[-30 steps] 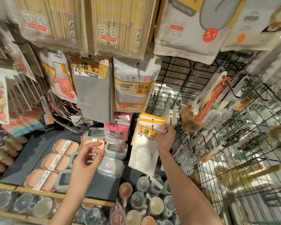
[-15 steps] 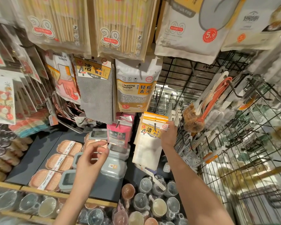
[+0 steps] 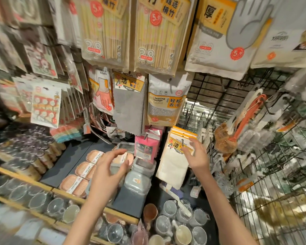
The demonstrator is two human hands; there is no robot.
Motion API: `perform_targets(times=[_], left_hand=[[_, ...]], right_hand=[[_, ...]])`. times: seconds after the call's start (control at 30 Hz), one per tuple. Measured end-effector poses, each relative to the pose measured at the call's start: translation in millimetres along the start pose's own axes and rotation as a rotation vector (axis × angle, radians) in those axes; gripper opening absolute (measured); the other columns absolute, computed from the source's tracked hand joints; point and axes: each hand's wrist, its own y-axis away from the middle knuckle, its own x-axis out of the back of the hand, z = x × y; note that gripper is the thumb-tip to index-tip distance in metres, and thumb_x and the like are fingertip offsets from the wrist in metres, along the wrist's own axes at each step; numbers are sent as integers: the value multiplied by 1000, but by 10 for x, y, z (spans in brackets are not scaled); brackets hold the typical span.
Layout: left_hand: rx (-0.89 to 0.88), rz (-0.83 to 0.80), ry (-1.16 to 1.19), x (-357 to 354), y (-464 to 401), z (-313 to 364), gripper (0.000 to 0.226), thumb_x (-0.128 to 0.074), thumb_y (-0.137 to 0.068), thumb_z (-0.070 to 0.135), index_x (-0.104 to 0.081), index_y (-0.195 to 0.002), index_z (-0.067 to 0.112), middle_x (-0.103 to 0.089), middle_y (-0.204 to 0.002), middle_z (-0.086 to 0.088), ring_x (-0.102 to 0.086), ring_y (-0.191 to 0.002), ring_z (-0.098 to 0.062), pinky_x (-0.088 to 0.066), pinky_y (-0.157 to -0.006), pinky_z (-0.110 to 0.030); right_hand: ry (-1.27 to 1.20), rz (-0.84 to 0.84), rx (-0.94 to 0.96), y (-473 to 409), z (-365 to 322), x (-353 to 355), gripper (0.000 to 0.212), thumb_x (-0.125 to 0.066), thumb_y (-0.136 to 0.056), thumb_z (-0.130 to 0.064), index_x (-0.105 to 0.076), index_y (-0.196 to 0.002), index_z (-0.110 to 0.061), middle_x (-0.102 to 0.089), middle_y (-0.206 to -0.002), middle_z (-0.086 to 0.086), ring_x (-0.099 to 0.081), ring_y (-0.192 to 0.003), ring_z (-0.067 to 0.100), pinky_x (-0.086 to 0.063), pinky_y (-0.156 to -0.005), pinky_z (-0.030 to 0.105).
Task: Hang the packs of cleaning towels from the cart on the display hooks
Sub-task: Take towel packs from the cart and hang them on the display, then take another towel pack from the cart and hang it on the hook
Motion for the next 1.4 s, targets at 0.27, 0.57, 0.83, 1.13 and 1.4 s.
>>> perform_targets(times=[0.27, 0.57, 0.83, 1.13, 1.4], left_hand=[[-87, 120, -270, 214, 373, 295, 41, -65, -88, 27, -51, -124, 40, -51, -129, 20, -41, -123, -2, -33, -103, -32], [117, 288, -626, 566, 1160, 124, 49, -57, -91, 40, -44, -138, 36, -41, -145, 14, -27, -141, -15, -15, -115, -44], [364, 540, -756, 1232, 2100, -101, 49, -58, -89, 46, -47, -136, 39, -41, -147, 15, -24, -143, -15, -8, -114, -38], [667, 846, -842, 2198, 3307, -356, 53, -60, -88, 44, -46, -138, 37, -37, -150, 13, -19, -145, -16, 0, -113, -35], [948, 1015, -818, 3120, 4556, -755, 57, -57, -87, 49, -40, -140, 41, -31, -153, 16, -17, -145, -15, -5, -114, -40]], right_hand=[[137, -180, 288, 366, -541, 151, 61, -49, -93, -45, -31, -146, -21, -22, -156, -4, -9, -145, 11, -3, -117, 29], [456, -460, 667, 1002, -1119, -216, 73, -29, -91, -64, -14, -151, -25, -5, -159, -7, 5, -146, 8, 15, -114, 33], [443, -724, 958, 1912, -1749, -966, 79, -26, -88, -70, -9, -151, -27, 1, -159, -10, 12, -145, 7, 15, -114, 37], [355, -937, 1348, 3280, -2754, -1842, 81, -26, -85, -71, -11, -151, -26, -3, -159, -8, 9, -145, 9, 12, -115, 40], [371, -986, 1651, 4848, -3401, -2594, 89, -14, -78, -76, -14, -151, -25, -8, -159, -6, 3, -147, 15, 1, -117, 46]])
